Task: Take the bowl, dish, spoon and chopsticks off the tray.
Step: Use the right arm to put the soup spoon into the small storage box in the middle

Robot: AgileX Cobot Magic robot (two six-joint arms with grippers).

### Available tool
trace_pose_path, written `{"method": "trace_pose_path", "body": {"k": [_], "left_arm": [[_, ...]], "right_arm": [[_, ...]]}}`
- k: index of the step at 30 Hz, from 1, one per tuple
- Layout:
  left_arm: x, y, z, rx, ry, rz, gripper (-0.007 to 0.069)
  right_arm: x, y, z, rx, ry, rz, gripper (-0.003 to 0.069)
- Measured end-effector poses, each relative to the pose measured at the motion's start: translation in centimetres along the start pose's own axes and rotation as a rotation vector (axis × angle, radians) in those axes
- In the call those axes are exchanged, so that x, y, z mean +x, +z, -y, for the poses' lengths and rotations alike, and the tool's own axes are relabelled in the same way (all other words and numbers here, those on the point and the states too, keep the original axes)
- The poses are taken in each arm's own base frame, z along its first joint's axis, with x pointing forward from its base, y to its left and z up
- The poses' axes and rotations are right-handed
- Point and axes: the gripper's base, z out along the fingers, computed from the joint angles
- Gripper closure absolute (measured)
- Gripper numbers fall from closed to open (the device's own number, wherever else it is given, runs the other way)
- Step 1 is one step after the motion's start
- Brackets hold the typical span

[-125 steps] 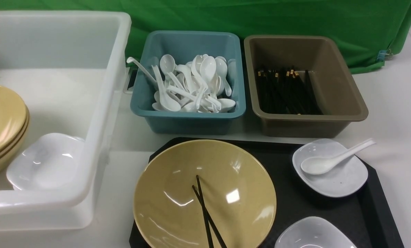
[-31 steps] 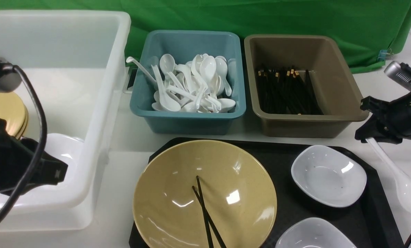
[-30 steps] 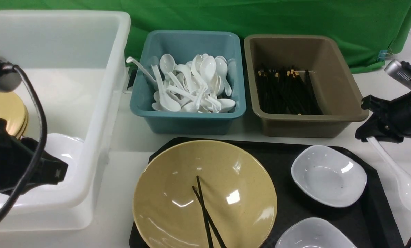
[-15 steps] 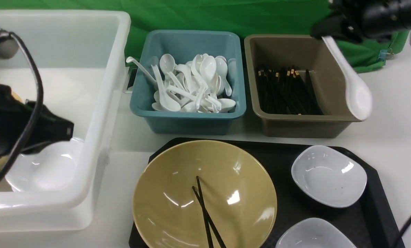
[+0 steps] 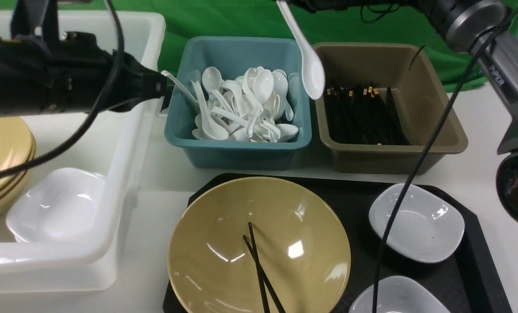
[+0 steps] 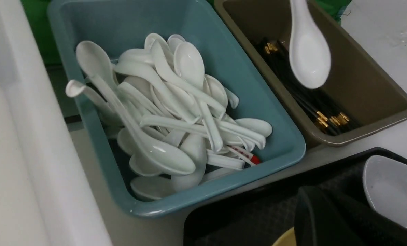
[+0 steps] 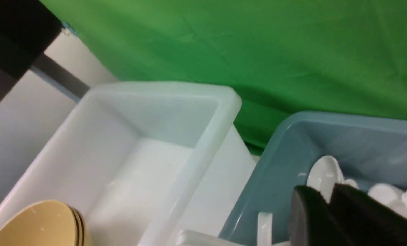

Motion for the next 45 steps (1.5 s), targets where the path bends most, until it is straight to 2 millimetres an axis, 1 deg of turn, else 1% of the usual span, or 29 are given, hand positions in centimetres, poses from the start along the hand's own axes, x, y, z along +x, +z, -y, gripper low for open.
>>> {"method": "trace_pose_path", "body": {"k": [2,3,5,6,8,11,14,19,22,24,27,29,32,35,38,40,41,45], "left_arm": [[0.2,1.2,0.2,0.013,0.013,-0.032,0.0643],[0.2,1.3,0.2,0.013,0.017,-0.036,0.0643],[0.8,2.5,0.5,0.027,0.038,-0.084,0.0643],[0.9,2.6,0.5,0.029,0.038,-0.090,0.0643],[1.3,3.0,0.7,0.040,0.041,-0.123,0.0643],[1.4,3.1,0.7,0.033,0.042,-0.132,0.0643],[1.6,3.0,0.6,0.026,0.040,-0.155,0.0643],[2.0,3.0,0.3,-0.011,0.041,-0.199,0.0643],[2.4,2.9,0.1,-0.033,0.036,-0.236,0.0643],[2.5,2.9,0.0,-0.036,0.039,-0.252,0.0643],[2.6,2.8,0.0,-0.038,0.037,-0.262,0.0643],[2.6,2.8,0.0,-0.039,0.036,-0.263,0.0643],[2.6,2.8,0.0,-0.040,0.038,-0.265,0.0643],[2.8,2.8,0.0,-0.039,0.047,-0.283,0.0643],[3.0,2.7,-0.2,-0.064,0.042,-0.306,0.0643],[3.1,2.6,-0.5,-0.097,0.034,-0.319,0.0643],[3.1,2.6,-0.5,-0.097,0.034,-0.319,0.0643],[3.2,2.6,-0.8,-0.131,0.036,-0.330,0.0643]], "right_arm": [[-0.1,0.0,0.0,-0.003,-0.009,0.001,0.0599],[-0.1,0.0,-0.1,-0.004,-0.011,0.002,0.0599],[-0.4,-0.3,-0.2,-0.007,-0.035,0.009,0.0599],[-0.4,-0.3,-0.2,-0.007,-0.039,0.009,0.0599],[-0.4,-0.4,-0.4,-0.016,-0.100,-0.004,0.0599],[0.0,-0.5,-0.7,-0.062,-0.194,-0.050,0.0599],[0.6,-0.6,-1.2,-0.131,-0.328,-0.102,0.0599],[1.1,-0.6,-1.9,-0.208,-0.534,-0.116,0.0599],[1.9,-0.7,-2.2,-0.262,-0.677,-0.168,0.0599],[2.4,-0.8,-2.4,-0.303,-0.721,-0.208,0.0599],[3.3,-0.9,-3.2,-0.387,-0.774,-0.261,0.0599],[3.7,-0.7,-3.8,-0.418,-0.799,-0.265,0.0600],[4.7,-0.1,-5.3,-0.474,-0.867,-0.265,0.0599],[6.1,0.7,-7.4,-0.524,-0.921,-0.277,0.0599],[7.2,1.4,-8.7,-0.528,-0.961,-0.294,0.0599],[7.7,2.0,-9.1,-0.496,-0.993,-0.299,0.0599],[7.8,2.1,-9.1,-0.488,-0.998,-0.301,0.0599],[7.4,2.9,-8.5,-0.350,-1.008,-0.276,0.0599]]}}
